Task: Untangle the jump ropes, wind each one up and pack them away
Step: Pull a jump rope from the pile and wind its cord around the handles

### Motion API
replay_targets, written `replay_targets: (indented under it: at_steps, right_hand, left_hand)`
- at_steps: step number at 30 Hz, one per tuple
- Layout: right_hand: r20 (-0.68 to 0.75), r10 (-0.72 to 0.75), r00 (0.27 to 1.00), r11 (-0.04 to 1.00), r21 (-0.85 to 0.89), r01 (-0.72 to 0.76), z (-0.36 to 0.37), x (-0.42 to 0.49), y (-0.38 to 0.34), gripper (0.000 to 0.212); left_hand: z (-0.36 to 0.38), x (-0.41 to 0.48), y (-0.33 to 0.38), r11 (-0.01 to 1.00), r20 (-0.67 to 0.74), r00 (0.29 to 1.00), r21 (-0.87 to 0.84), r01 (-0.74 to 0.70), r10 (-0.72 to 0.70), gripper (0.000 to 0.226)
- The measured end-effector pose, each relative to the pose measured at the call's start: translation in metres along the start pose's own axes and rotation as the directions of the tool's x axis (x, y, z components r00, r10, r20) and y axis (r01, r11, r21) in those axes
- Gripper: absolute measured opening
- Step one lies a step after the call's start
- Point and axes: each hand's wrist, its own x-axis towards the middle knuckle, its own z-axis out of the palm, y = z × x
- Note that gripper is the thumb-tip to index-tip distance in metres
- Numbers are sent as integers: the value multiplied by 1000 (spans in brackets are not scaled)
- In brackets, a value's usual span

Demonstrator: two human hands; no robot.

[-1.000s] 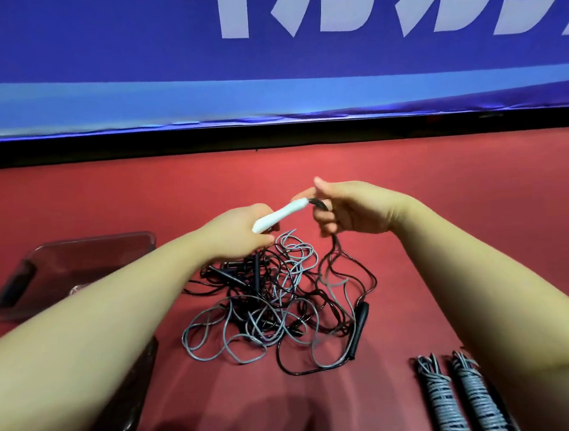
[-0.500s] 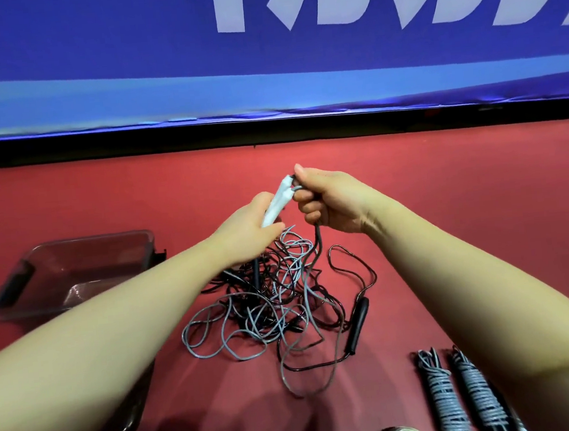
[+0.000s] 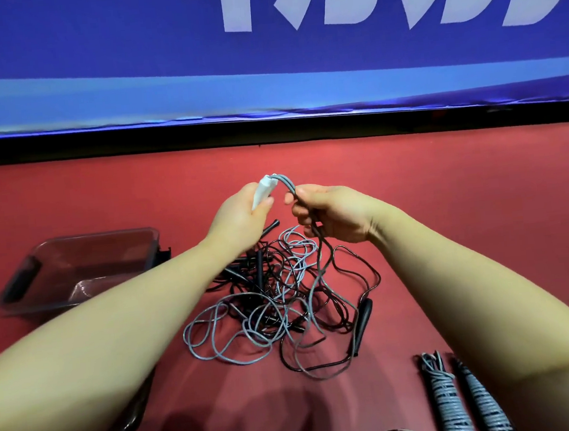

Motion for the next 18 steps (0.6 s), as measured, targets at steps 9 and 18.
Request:
replay_targets:
  at_steps: [9, 18]
  right_hand:
    - [90, 29, 995, 979, 197, -47, 20, 6, 2, 21]
    - [95, 181, 979, 936, 289, -202, -2, 4, 29, 18]
  left_hand:
    - [-5, 10, -2, 971, -114, 986, -220, 92, -119, 15]
    - [-24, 20, -3, 801, -141, 963, -589, 103, -228, 16]
